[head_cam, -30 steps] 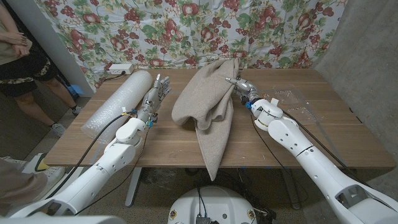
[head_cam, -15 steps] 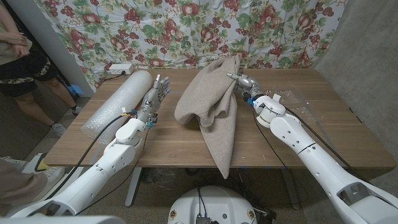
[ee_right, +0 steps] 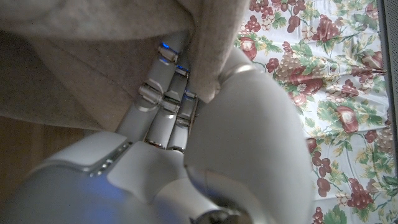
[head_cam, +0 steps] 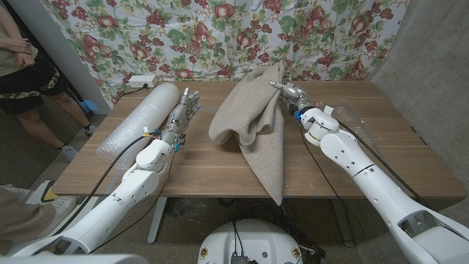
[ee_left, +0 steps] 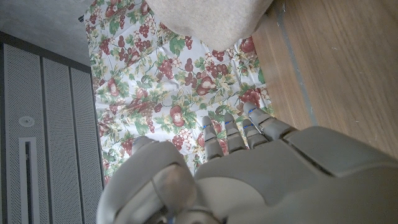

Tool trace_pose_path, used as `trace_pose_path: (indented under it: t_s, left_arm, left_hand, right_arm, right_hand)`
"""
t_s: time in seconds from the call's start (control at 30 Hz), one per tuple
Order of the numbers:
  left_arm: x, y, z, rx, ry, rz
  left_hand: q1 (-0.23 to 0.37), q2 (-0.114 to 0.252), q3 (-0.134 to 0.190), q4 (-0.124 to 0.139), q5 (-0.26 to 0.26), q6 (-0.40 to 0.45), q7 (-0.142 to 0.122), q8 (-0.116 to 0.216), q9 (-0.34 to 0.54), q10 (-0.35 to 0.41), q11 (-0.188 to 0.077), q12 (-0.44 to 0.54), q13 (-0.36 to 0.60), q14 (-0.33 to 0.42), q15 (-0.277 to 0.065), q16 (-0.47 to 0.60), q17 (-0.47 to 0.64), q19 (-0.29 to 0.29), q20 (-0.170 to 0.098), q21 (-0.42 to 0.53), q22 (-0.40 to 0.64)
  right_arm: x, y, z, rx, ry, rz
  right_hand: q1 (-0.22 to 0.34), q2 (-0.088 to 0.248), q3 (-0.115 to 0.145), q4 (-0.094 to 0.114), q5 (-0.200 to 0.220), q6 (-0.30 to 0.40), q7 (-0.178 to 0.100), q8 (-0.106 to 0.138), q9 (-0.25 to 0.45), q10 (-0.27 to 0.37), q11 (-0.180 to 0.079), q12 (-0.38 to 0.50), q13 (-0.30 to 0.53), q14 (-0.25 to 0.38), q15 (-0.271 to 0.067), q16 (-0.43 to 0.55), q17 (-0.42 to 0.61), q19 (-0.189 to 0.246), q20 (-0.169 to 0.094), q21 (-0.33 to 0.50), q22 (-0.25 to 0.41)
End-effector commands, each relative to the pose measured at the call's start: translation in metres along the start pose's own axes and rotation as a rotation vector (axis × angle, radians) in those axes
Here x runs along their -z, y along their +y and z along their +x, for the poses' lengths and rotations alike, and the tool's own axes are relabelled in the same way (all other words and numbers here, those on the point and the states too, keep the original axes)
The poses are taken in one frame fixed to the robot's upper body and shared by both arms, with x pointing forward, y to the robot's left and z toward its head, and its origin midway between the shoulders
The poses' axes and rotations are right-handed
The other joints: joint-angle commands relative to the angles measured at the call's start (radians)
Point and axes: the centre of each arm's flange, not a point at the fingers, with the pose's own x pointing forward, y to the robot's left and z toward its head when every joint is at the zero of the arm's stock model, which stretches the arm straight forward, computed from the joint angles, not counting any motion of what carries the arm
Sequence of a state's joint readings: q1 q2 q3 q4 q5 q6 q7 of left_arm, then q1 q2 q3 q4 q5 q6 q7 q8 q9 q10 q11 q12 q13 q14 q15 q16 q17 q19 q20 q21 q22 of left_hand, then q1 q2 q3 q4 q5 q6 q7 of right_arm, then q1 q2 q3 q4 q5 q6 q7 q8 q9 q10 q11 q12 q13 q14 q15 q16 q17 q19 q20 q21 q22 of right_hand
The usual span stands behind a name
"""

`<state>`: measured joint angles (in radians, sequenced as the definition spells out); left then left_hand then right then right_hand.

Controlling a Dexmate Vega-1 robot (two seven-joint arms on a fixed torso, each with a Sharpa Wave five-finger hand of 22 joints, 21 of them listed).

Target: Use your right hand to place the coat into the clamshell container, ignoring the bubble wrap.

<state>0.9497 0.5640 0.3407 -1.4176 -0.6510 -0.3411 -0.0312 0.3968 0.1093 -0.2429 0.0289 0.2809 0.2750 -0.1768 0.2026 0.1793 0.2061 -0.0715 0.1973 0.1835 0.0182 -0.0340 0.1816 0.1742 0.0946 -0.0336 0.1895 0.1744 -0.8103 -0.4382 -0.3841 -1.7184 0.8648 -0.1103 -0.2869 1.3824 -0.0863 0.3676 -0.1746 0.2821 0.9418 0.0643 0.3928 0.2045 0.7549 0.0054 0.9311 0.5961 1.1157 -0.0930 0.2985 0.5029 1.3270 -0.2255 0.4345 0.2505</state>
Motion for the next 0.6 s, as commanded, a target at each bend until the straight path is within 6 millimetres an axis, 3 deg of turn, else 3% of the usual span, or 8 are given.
trace_pose_path:
  t_s: [0.03, 0.6]
  left_arm:
    - [0.000, 0.002, 0.001, 0.001, 0.002, -0.002]
    - [-0.003, 0.002, 0.001, 0.012, -0.006, 0.000]
  left_hand:
    - [-0.005, -0.003, -0.005, -0.001, -0.002, 0.007, 0.003, -0.006, 0.005, 0.002, -0.001, 0.005, 0.002, -0.007, -0.061, 0.001, 0.004, -0.004, -0.062, 0.006, 0.004]
    - [-0.006, -0.003, -0.005, -0.002, -0.003, 0.008, 0.002, -0.007, 0.005, -0.003, -0.003, 0.003, 0.002, -0.011, -0.062, 0.001, 0.004, -0.004, -0.064, 0.006, 0.004]
  right_arm:
    - [-0.019, -0.002, 0.004, -0.010, -0.029, -0.013]
    - [-0.037, -0.004, 0.003, -0.014, -0.048, -0.043]
  right_hand:
    - [0.053, 0.037, 0.122, 0.006, 0.008, 0.124, -0.008, 0.004, 0.113, 0.006, -0.005, -0.004, 0.006, 0.125, -0.135, -0.002, 0.003, -0.003, -0.001, 0.008, 0.003]
    - [0.048, 0.034, 0.133, 0.007, 0.013, 0.125, -0.005, 0.001, 0.117, 0.009, -0.003, -0.010, 0.011, 0.128, -0.134, -0.003, 0.008, -0.006, -0.001, 0.019, 0.003]
